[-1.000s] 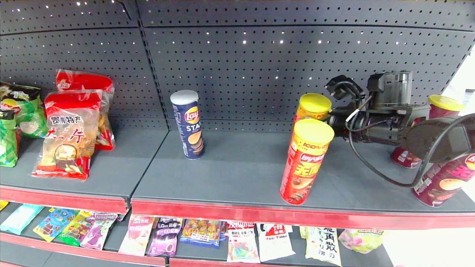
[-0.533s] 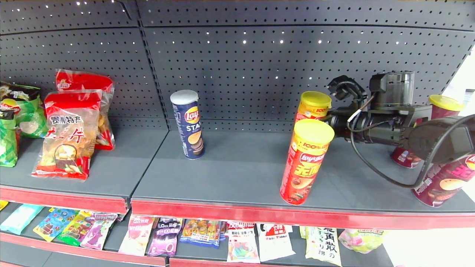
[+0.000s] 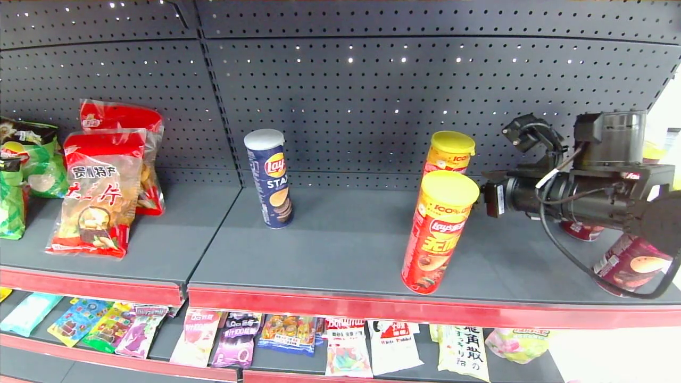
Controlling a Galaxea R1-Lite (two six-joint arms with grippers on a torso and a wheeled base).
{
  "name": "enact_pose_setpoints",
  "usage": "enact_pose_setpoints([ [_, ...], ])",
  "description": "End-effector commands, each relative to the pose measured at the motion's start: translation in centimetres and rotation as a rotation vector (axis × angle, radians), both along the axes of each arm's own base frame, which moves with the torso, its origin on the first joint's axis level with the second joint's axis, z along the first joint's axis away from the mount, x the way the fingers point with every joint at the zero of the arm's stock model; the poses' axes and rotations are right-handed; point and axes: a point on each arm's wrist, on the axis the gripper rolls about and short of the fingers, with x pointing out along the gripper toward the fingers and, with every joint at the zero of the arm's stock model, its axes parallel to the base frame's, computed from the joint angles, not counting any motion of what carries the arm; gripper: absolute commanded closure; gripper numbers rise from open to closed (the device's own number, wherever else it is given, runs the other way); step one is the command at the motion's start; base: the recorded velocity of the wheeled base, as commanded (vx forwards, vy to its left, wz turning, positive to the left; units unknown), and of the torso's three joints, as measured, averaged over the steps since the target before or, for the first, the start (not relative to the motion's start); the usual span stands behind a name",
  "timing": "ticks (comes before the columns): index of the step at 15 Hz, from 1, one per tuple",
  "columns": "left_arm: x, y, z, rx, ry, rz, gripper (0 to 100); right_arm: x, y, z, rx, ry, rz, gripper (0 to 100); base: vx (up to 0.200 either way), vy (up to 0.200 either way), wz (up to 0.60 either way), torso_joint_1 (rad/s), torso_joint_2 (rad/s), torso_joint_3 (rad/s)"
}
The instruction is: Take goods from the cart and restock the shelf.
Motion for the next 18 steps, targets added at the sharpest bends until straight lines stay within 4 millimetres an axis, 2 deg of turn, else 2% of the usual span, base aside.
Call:
enact_pose_setpoints([
  [1, 0.0, 0.0, 0.0, 0.0, 0.0, 0.0, 0, -2.1, -1.0, 0.4, 0.0, -0.009, -0.014, 0, 0.0, 0.0, 0.0, 0.0, 0.0, 0.0],
  [6, 0.0, 0.0, 0.0, 0.0, 0.0, 0.0, 0, -5.2, -2.6, -1.0, -0.013, 0.034, -0.037, 0, 0.0, 0.0, 0.0, 0.0, 0.0, 0.0],
  [8, 0.0, 0.0, 0.0, 0.0, 0.0, 0.001, 0, -5.6, -3.0, -1.7, -0.018, 0.05, -0.048, 0, 0.0, 0.0, 0.0, 0.0, 0.0, 0.0],
  [10, 0.0, 0.0, 0.0, 0.0, 0.0, 0.0, 0, -5.3, -3.5, -2.3, 0.002, -0.006, -0.05, 0, 0.0, 0.0, 0.0, 0.0, 0.0, 0.0],
  [11, 0.0, 0.0, 0.0, 0.0, 0.0, 0.001, 0, -5.3, -3.5, -2.6, 0.023, -0.037, -0.003, 0, 0.0, 0.0, 0.0, 0.0, 0.0, 0.0],
  [14, 0.0, 0.0, 0.0, 0.0, 0.0, 0.0, 0, -6.0, -4.3, -3.1, 0.104, -0.044, 0.291, 0, 0.0, 0.0, 0.0, 0.0, 0.0, 0.0],
  [16, 0.0, 0.0, 0.0, 0.0, 0.0, 0.0, 0, -6.1, -4.6, -3.6, 0.071, -0.049, 0.311, 0, 0.0, 0.0, 0.0, 0.0, 0.0, 0.0],
  [18, 0.0, 0.0, 0.0, 0.0, 0.0, 0.0, 0, -6.2, -4.4, -4.2, 0.098, -0.041, 0.437, 0, 0.0, 0.0, 0.0, 0.0, 0.0, 0.0],
])
